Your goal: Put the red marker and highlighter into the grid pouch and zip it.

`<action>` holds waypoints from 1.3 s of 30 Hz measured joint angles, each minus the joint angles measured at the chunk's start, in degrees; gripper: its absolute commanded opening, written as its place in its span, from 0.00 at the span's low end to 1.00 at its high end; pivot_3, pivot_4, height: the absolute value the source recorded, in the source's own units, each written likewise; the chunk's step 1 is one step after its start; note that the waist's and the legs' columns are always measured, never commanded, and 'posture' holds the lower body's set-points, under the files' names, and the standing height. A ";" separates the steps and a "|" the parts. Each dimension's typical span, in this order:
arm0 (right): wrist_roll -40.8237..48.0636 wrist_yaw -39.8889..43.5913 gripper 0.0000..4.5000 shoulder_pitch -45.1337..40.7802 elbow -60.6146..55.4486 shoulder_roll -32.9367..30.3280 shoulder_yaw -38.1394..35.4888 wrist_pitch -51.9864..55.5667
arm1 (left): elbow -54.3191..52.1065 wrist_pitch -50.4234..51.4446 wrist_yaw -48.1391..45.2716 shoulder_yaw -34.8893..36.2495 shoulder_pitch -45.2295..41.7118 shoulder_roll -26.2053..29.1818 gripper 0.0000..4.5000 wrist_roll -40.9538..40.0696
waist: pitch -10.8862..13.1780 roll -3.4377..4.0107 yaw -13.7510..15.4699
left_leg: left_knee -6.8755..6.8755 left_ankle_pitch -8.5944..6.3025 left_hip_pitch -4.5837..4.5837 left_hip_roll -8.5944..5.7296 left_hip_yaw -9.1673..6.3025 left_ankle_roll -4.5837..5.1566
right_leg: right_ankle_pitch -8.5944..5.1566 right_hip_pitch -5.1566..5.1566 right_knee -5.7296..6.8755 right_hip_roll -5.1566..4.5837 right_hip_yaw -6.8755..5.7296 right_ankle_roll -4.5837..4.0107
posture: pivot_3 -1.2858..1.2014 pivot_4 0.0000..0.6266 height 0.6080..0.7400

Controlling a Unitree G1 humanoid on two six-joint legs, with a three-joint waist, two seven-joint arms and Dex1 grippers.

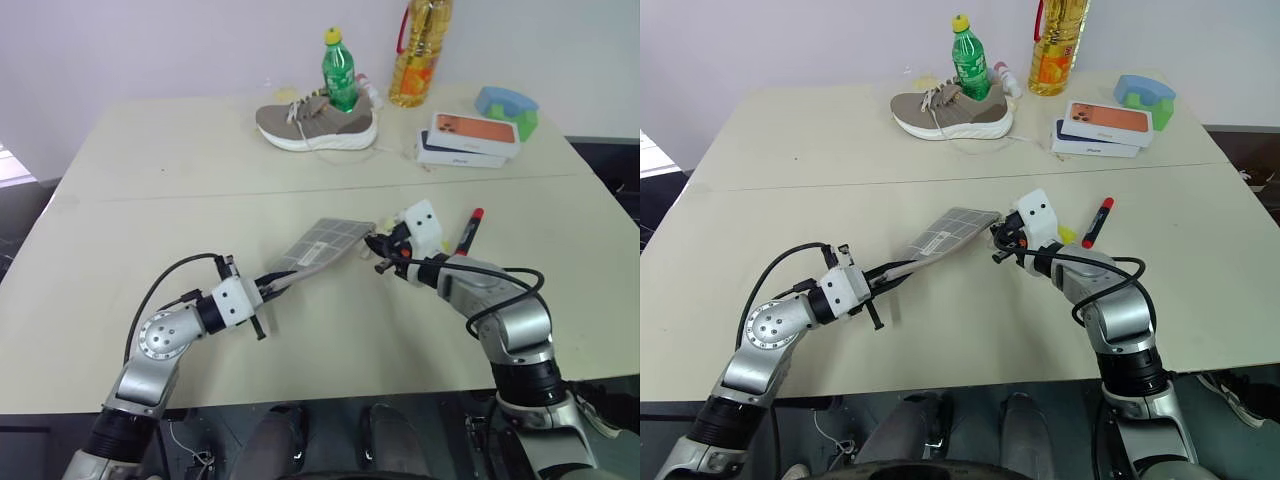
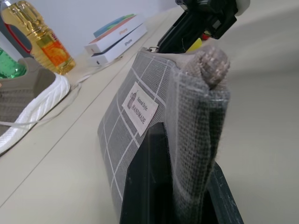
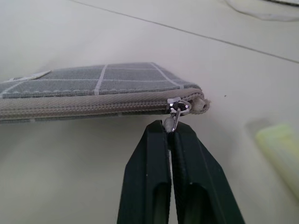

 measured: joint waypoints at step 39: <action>-6.29 12.31 1.00 -0.04 -14.36 -21.07 6.43 -0.63 | 16.97 1.42 12.06 -3.71 -16.08 -14.23 0.00 5.86 | 0.07 -0.23 0.04 | 0.15 0.22 -0.05 -0.03 -0.03 -0.35 | 0.02 0.06 0.02 0.00 -0.06 0.03 | 0.52 0.24 1.00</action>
